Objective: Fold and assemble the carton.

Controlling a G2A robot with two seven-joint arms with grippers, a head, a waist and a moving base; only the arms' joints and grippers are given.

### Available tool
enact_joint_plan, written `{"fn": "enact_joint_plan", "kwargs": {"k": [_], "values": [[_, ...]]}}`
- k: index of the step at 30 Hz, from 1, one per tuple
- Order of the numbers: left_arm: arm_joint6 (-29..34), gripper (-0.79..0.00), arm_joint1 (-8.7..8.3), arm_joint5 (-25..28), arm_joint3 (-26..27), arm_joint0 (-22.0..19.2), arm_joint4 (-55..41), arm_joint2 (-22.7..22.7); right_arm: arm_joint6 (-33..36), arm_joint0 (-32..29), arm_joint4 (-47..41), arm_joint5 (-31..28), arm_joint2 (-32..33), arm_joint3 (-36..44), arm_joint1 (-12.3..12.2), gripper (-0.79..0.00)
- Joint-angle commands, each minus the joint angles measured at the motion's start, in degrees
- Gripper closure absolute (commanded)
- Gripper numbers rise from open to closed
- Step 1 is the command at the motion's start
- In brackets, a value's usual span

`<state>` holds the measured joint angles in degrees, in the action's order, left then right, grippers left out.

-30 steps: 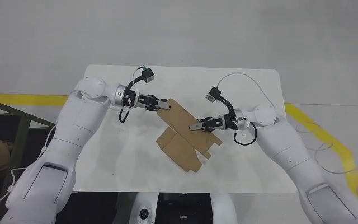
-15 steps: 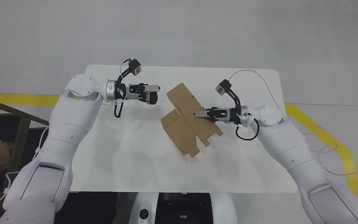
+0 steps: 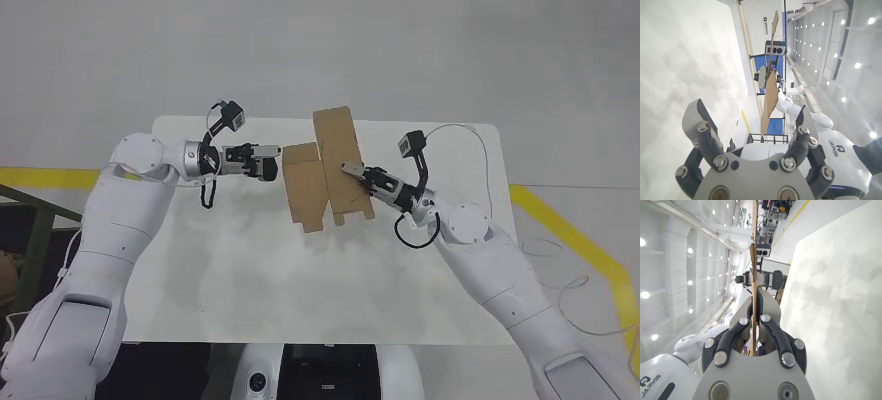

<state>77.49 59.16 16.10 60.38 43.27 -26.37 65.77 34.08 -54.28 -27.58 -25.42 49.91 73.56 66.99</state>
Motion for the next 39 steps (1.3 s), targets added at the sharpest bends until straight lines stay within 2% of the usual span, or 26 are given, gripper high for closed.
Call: {"fn": "enact_joint_plan", "kwargs": {"k": [1,3,18,26,36,37,39], "values": [[-0.1,-0.785,-0.09,-0.1,0.3,0.2,0.0,0.2,-3.1,-1.0,2.0,0.7,0.1,1.0,0.1,0.000],[-0.3,-0.785,-0.19,-0.2,0.8,0.4,0.1,0.4,-5.8,-2.1,3.2,0.9,0.4,2.6,0.2,0.000],[0.7,-0.785,-0.33,-0.1,1.9,0.5,0.9,0.3,-6.2,-2.3,3.1,1.3,0.5,2.4,0.2,0.000],[-6.2,-0.785,-0.66,-4.4,6.0,3.9,2.8,0.8,-19.9,-4.7,5.9,8.4,2.4,5.5,0.9,0.000],[-9.4,-0.785,-0.85,-6.1,13.0,7.1,2.6,1.2,-30.3,-6.4,8.9,9.8,0.8,9.9,2.8,0.000],[-9.5,-0.751,-0.86,-6.0,13.5,7.2,2.8,1.1,-30.6,-6.4,9.0,9.8,0.6,10.1,3.0,0.000],[-9.7,-0.526,-0.84,-6.1,13.9,7.4,2.7,1.0,-30.8,-6.3,9.1,9.8,0.3,9.9,3.4,0.000]]}}
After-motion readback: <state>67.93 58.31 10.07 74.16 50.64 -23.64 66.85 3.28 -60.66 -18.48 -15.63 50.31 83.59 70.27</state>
